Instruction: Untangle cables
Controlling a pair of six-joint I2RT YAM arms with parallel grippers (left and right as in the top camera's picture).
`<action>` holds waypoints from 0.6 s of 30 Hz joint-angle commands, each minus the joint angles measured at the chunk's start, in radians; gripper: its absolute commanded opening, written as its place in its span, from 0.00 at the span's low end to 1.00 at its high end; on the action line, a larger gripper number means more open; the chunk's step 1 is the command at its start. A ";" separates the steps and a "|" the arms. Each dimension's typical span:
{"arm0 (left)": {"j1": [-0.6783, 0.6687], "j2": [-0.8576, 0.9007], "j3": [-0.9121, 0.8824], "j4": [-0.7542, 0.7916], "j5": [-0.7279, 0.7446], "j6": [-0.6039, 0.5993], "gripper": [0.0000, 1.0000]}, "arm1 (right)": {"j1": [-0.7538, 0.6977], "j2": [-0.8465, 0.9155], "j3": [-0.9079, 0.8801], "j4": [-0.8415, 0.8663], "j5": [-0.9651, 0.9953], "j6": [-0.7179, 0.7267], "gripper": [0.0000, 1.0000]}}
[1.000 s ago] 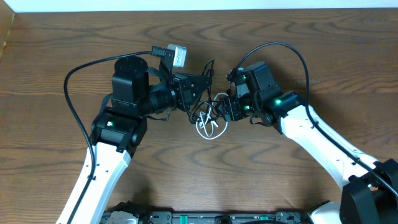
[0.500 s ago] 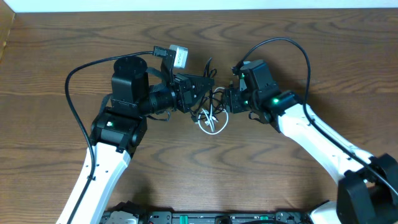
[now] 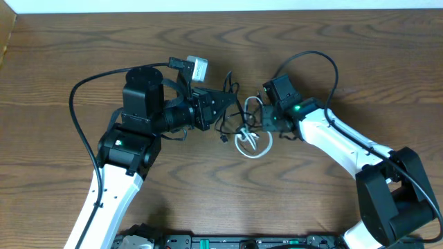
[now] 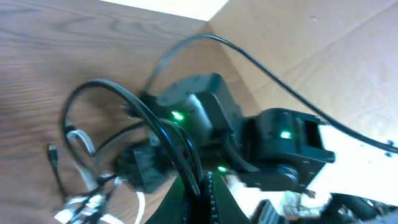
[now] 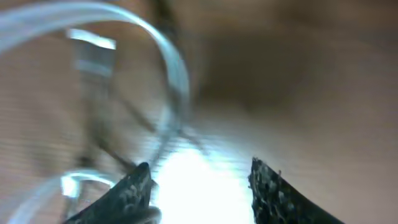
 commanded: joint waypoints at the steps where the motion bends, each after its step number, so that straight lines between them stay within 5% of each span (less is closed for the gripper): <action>1: 0.058 -0.018 0.002 -0.038 -0.100 0.034 0.08 | -0.064 -0.005 0.003 -0.120 0.282 0.132 0.47; 8: 0.207 -0.018 0.002 -0.101 -0.101 0.033 0.07 | -0.269 -0.005 0.003 -0.245 0.284 0.159 0.49; 18: 0.117 -0.017 0.002 -0.089 -0.095 0.033 0.08 | -0.277 -0.005 0.003 -0.035 -0.557 -0.326 0.69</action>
